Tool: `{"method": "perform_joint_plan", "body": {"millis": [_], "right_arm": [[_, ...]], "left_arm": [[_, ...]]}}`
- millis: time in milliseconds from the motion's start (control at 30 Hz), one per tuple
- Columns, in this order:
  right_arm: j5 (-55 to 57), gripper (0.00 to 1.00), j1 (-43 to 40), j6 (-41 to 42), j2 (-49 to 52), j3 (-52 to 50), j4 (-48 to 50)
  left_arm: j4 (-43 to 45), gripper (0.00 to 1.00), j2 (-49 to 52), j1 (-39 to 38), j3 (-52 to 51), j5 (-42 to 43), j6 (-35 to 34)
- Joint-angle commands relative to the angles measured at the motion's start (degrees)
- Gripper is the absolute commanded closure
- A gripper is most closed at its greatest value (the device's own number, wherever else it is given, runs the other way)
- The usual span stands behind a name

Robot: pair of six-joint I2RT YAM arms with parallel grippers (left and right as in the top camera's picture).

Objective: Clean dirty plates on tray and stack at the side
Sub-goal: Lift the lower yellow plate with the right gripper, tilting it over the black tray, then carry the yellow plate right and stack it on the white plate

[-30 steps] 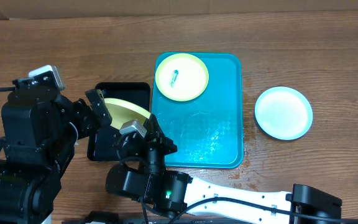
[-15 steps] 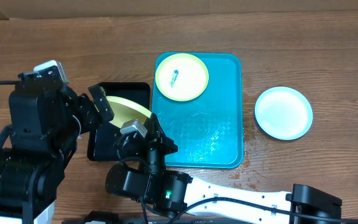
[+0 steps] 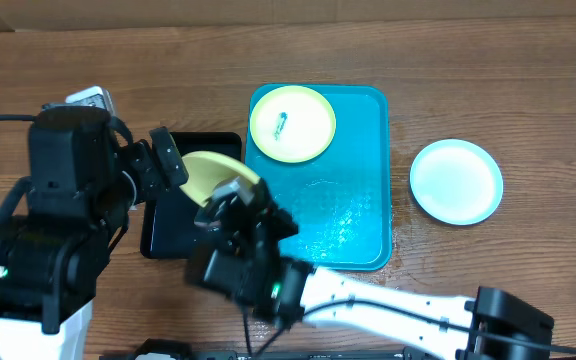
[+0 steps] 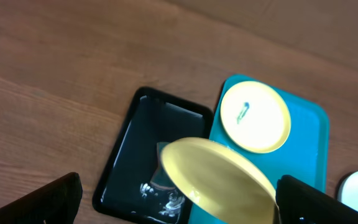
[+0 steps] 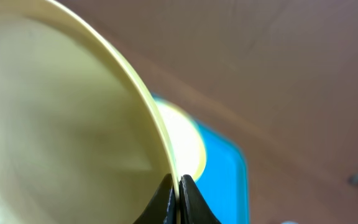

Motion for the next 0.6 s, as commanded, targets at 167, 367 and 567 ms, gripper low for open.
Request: {"method": "perform_joint_plan", "body": {"millis": [167,367,567], "right_arm": [[-57.1,0.96,-19.9,19.1,-12.6,1.4,0.2],[-70.4,0.96,-42.0,21.4,-24.0,1.4,-6.4],[-69.8,0.96,-69.0,20.5,-25.0,0.8,-24.3]], "left_arm": [[-0.8,0.00,-4.2,0.2,3.9,-2.5,0.5],[-2.6,0.00,-4.0,0.2,3.9,-2.4,0.5],[-2.8,0.00,-4.0,0.2,3.9,-2.4,0.5]]}}
